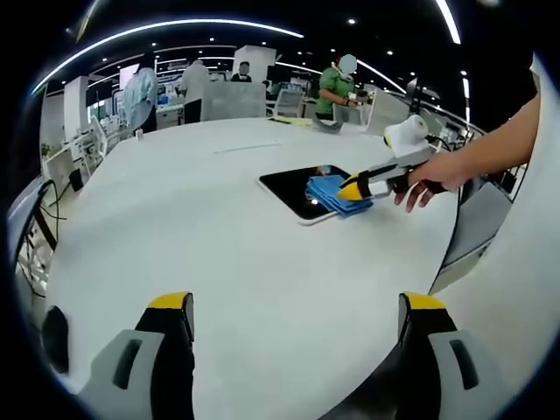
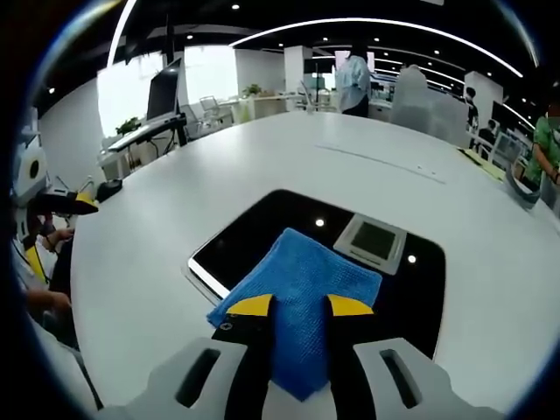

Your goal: Wipe the mirror surface with the cleaning cloth until all visible marks leave the cleaned area.

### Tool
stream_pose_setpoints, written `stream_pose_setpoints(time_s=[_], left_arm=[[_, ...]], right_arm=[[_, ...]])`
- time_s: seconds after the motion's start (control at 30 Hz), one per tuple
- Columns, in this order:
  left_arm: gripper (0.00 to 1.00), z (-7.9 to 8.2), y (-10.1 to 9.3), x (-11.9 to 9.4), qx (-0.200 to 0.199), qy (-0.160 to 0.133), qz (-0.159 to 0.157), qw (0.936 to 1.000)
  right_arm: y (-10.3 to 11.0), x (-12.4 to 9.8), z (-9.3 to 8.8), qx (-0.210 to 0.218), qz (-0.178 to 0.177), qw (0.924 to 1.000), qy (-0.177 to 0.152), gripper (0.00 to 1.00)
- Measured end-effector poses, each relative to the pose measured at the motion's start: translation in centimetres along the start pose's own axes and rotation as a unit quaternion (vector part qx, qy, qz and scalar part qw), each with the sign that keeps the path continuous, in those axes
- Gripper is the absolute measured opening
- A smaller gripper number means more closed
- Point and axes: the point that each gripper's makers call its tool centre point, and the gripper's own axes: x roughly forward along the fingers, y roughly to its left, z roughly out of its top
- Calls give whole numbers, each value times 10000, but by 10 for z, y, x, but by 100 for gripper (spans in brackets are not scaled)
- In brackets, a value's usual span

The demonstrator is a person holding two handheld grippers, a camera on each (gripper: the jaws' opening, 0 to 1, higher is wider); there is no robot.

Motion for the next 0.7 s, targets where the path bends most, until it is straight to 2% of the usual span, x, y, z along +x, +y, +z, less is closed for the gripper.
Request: stream_pose_setpoints(time_s=[0.7], left_arm=[[98,2,-1,1,8,2,4,10000]], right_arm=[[7,5,3,-10,27,10000,24,19]])
